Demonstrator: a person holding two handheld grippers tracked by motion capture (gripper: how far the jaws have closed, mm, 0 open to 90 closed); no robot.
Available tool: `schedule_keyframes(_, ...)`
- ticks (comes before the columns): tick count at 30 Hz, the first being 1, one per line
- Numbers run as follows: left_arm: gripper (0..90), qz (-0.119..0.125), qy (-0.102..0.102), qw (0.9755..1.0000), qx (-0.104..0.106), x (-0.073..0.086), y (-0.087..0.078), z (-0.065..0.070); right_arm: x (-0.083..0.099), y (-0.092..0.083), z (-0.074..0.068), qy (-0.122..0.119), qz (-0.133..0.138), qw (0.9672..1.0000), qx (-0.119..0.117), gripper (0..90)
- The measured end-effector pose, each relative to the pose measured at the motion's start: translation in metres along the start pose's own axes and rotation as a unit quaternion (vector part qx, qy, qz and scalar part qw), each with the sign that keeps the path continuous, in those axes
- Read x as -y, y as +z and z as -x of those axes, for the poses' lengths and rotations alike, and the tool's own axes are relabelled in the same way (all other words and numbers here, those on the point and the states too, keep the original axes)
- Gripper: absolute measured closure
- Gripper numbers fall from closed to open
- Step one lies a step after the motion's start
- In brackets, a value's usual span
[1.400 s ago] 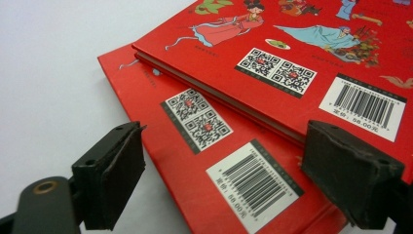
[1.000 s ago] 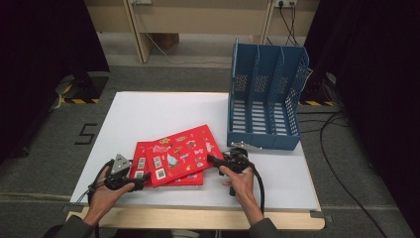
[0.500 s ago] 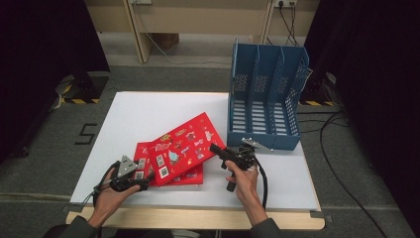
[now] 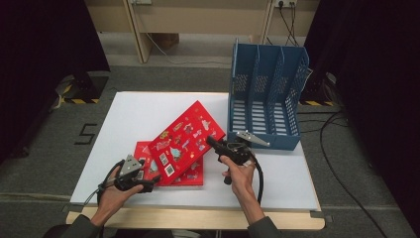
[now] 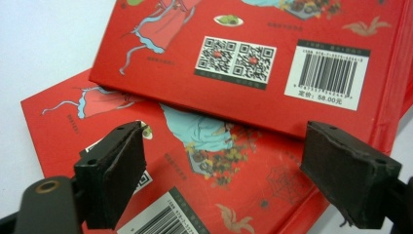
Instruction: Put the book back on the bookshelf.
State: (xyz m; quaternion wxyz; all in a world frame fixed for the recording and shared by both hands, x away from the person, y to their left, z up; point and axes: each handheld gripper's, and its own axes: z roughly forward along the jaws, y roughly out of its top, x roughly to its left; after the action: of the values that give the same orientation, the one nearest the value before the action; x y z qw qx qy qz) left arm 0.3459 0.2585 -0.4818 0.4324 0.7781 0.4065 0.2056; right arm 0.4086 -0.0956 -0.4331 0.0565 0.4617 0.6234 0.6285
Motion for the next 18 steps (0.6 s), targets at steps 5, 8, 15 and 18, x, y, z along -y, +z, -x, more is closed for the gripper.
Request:
schedule_keyframes(5, 15.7, 0.010, -0.043, 0.9990, -0.007, 0.000, -0.006, -0.019, -0.013, -0.004, -0.007, -0.027, 0.014, 0.9995, 0.002, 69.6)
schedule_keyframes(8, 15.7, 0.019, -0.056, 0.9981, -0.019, 0.000, -0.011, -0.031, -0.021, -0.006, -0.013, -0.053, 0.019, 0.9984, 0.003, 70.5)
schedule_keyframes(15, 15.7, 0.026, -0.078, 0.9948, -0.060, 0.002, -0.024, -0.064, -0.039, -0.011, -0.022, -0.083, 0.035, 0.9959, -0.003, 74.6)
schedule_keyframes(18, 15.7, 0.027, -0.087, 0.9931, -0.075, 0.004, -0.029, -0.076, -0.045, -0.013, -0.025, -0.090, 0.040, 0.9951, -0.009, 76.2)
